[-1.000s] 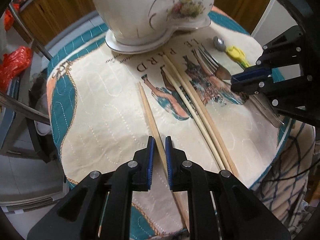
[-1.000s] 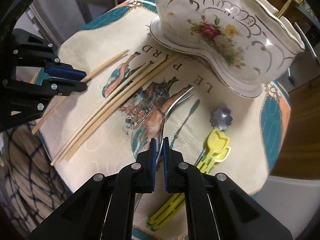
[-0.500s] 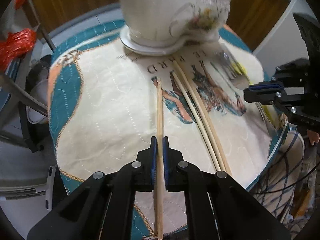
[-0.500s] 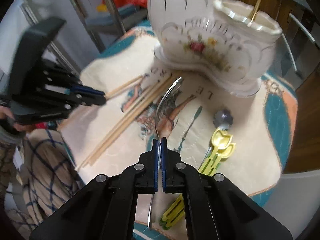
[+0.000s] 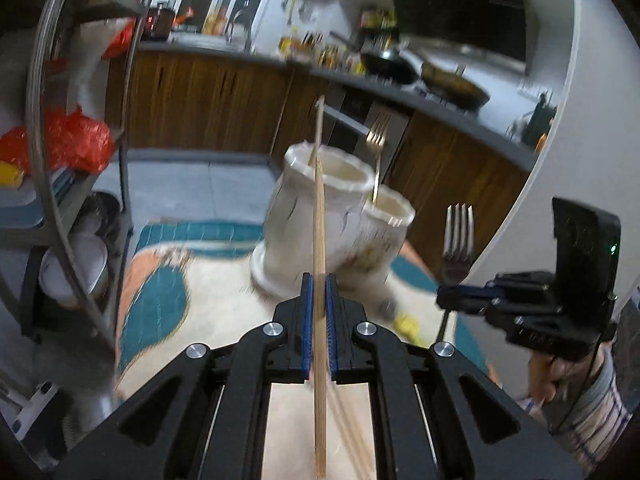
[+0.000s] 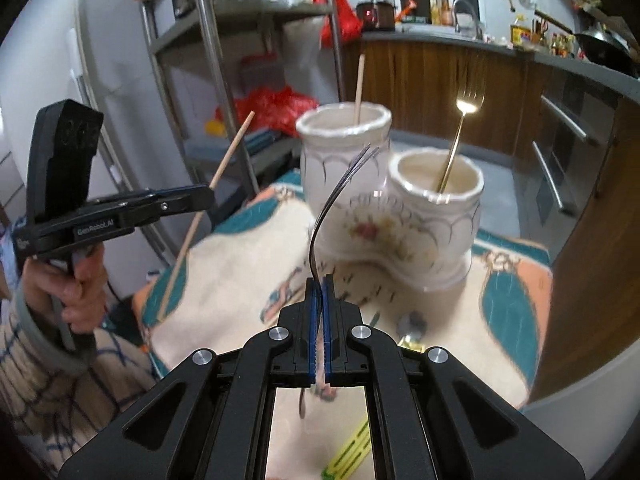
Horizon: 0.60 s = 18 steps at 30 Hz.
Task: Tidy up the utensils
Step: 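Lower the chopstick and silver fork into the holder cups and open both tools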
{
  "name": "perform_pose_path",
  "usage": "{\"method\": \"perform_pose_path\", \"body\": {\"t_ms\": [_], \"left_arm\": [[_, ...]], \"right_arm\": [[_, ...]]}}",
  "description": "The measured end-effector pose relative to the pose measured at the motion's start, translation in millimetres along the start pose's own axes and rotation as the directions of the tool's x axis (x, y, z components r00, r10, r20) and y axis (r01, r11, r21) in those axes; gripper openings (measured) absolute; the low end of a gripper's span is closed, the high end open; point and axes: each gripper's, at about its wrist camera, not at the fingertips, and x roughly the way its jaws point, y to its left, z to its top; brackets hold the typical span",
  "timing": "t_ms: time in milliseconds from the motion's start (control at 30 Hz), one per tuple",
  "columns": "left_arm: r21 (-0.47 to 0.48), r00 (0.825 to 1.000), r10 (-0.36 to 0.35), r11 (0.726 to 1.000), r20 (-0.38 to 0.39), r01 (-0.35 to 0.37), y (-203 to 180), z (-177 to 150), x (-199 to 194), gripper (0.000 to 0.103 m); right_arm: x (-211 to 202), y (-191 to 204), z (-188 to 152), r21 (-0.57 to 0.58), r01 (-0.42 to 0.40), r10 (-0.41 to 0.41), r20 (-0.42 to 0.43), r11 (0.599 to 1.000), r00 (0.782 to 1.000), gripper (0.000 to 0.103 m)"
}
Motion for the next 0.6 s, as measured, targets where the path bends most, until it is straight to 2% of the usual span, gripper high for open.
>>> {"method": "perform_pose_path", "body": {"t_ms": [133,233,367,467,533,600], "left_arm": [[0.042,0.997,-0.004,0.999,0.078,0.001,-12,16,5,0.006],[0.066,0.99,-0.007,0.998,0.138,-0.003,-19,27,10,0.006],[0.054,0.977,-0.013,0.999,0.213,0.002,-21,50,15,0.006],[0.046,0.96,-0.017,0.999,0.279,0.005,-21,69,13,0.006],[0.047,0.941,-0.019,0.999,0.337,0.003,-23,82,11,0.006],[0.053,0.911,-0.035,0.999,0.41,0.014,-25,96,9,0.006]], "right_arm": [[-9,-8,13,0.012,0.015,-0.016,0.094,1.0,0.995,0.004],[-17,-18,26,0.026,0.033,-0.037,0.17,0.999,0.985,0.004],[-22,-35,46,0.043,0.045,-0.054,0.247,0.998,0.967,0.004],[-26,-43,60,0.05,0.06,-0.072,0.304,0.997,0.95,0.004],[-27,-47,67,0.051,0.069,-0.082,0.332,0.996,0.94,0.004],[-28,-50,73,0.052,0.088,-0.101,0.36,0.995,0.928,0.004]]}}
